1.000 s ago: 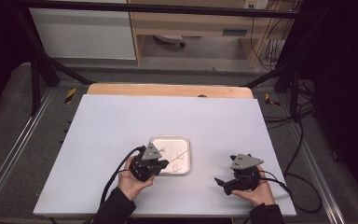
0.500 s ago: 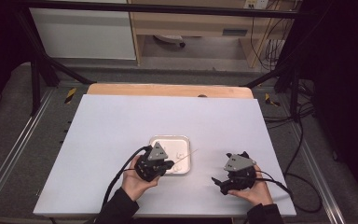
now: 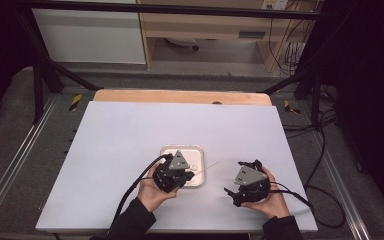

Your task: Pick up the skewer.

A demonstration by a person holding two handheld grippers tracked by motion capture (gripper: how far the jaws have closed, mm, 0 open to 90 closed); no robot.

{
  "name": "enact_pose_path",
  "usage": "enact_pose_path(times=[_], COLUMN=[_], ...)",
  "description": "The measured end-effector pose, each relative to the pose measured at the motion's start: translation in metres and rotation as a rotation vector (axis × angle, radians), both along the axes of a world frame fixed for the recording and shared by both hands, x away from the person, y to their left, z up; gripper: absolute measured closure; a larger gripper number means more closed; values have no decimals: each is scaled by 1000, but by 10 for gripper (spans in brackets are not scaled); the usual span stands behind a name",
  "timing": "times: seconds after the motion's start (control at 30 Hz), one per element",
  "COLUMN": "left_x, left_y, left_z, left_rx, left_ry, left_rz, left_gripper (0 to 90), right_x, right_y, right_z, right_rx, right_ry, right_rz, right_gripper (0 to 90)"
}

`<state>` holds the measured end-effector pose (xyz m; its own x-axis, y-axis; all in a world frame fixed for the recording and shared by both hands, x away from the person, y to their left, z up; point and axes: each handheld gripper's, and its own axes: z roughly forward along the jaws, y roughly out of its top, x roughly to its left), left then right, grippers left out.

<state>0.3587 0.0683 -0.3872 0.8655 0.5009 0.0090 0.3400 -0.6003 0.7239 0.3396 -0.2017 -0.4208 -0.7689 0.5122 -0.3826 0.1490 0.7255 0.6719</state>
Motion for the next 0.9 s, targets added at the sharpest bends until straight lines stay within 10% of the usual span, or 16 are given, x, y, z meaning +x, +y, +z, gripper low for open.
enact_pose_path(times=[0.9], left_x=[10], left_y=[-39], left_z=[7], left_rx=[89], left_ry=[10], left_rz=[-94], left_gripper=[892], right_x=[-4], right_y=[8], right_z=[-1], right_rx=[-122], right_ry=[-152], right_rz=[153], right_gripper=[358])
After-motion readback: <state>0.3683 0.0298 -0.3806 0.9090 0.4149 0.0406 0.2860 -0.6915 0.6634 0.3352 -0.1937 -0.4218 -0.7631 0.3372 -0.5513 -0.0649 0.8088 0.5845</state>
